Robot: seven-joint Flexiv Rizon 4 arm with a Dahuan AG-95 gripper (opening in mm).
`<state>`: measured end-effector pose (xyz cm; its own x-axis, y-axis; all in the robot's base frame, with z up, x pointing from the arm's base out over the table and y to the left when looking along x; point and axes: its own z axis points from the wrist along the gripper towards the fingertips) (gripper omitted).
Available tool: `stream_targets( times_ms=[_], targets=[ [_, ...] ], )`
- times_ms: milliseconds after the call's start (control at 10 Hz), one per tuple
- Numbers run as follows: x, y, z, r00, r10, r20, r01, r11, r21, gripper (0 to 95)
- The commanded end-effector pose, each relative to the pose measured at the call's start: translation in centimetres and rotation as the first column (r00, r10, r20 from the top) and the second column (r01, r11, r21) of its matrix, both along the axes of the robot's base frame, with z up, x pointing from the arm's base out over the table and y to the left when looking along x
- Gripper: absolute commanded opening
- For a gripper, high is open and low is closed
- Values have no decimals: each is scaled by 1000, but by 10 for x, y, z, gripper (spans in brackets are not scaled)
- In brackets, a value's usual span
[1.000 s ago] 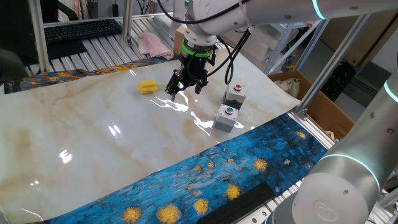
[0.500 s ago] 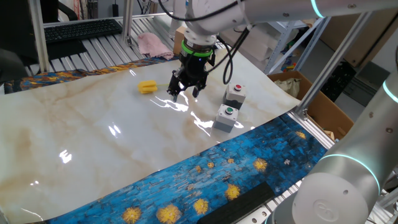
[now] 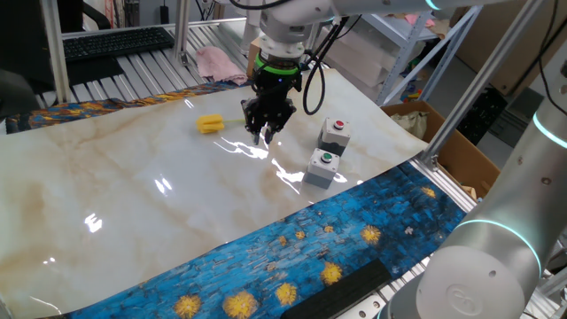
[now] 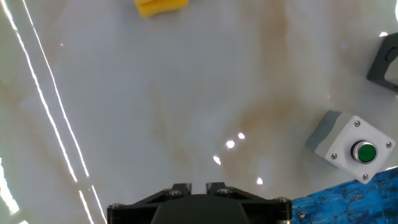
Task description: Scrub the table with a brush
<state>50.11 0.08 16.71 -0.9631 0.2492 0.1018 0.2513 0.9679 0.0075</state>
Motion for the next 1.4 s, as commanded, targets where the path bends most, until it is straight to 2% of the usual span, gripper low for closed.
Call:
stream_targets(
  times_ms=[100,500,600,800,900,1000,1200,1400],
  targets=[
    [2,0,-1,1000,-13,-5,13,1000,-1,0],
    [18,-6,-2,996,-86,-31,85,996,-6,0],
    [24,-10,-3,990,-134,-37,134,991,1,0],
    [35,-21,-8,966,-252,-50,254,967,32,0],
    [40,-25,-9,952,-300,-55,302,953,32,0],
    [45,-27,-11,940,-337,-57,339,941,24,0],
    [53,-31,-14,897,-440,-51,440,898,-7,0],
    [60,-34,-18,870,-491,-46,491,871,-19,0]
  ],
)
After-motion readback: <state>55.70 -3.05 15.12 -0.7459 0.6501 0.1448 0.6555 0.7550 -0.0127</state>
